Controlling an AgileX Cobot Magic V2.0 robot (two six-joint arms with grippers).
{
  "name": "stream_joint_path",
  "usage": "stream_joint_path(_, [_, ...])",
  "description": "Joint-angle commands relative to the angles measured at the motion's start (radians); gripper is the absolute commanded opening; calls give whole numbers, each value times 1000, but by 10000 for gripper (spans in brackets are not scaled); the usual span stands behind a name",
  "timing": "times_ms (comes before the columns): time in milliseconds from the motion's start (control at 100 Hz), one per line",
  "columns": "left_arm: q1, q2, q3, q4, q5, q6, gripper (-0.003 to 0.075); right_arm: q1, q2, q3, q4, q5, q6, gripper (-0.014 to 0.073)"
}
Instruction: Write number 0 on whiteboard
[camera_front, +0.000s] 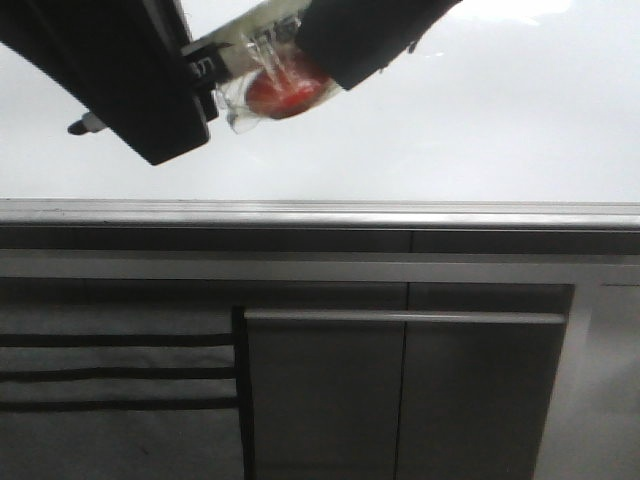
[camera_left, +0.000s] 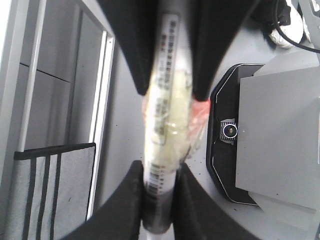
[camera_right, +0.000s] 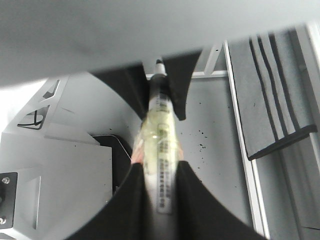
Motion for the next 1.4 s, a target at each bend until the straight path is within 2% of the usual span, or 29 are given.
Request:
stream_joint_path(0, [-5, -23, -34, -36, -55, -13, 2, 0, -18, -33, 41, -33, -8, -48])
stream_joint_path(80, [9, -23, -34, -36, -55, -25, 96, 0, -18, -33, 41, -33, -8, -48])
stream_joint_path(110, [17, -23, -34, -36, -55, -29, 146, -3, -21, -33, 41, -33, -8, -47])
stream_joint_path(120, [22, -23, -34, -36, -58, -29, 185, -4, -23, -33, 41, -33, -8, -47])
stream_joint_path(210, [64, -36, -34, -36, -79, -79, 320, -21, -39, -33, 55, -33, -8, -47])
stream_joint_path(280, [110, -66, -32, -69, -117, -90, 370, -49, -60, -29, 72, -36, -6, -47])
stream_joint_path(500, [262, -271, 46, -212, -316, -98, 368, -251, -173, 79, 204, -45, -4, -47])
stream_joint_path(590, [322, -382, 132, -219, -386, -143, 368, -330, -240, 135, 218, -61, -4, -47])
stream_joint_path(700, [398, -502, 258, -219, -469, -231, 368, -410, -317, 231, 317, -120, -4, -47])
stream_joint_path(800, [463, -611, 379, -219, -532, -307, 368, -435, -368, 319, 427, -224, -4, -47])
stream_joint_path(950, [532, -697, 526, -223, -623, -322, 368, -435, -384, 388, 534, -278, -2, -47])
stream_joint_path(1100, [563, -701, 581, -225, -651, -336, 368, -435, -311, 372, 514, -375, 90, -47])
stream_joint_path(1260, [564, -687, 581, -225, -658, -336, 368, -415, -200, 249, 296, -367, 230, -47])
stream_joint_path(1390, [564, -682, 581, -222, -663, -336, 368, -340, -196, 197, 118, -474, 391, -47])
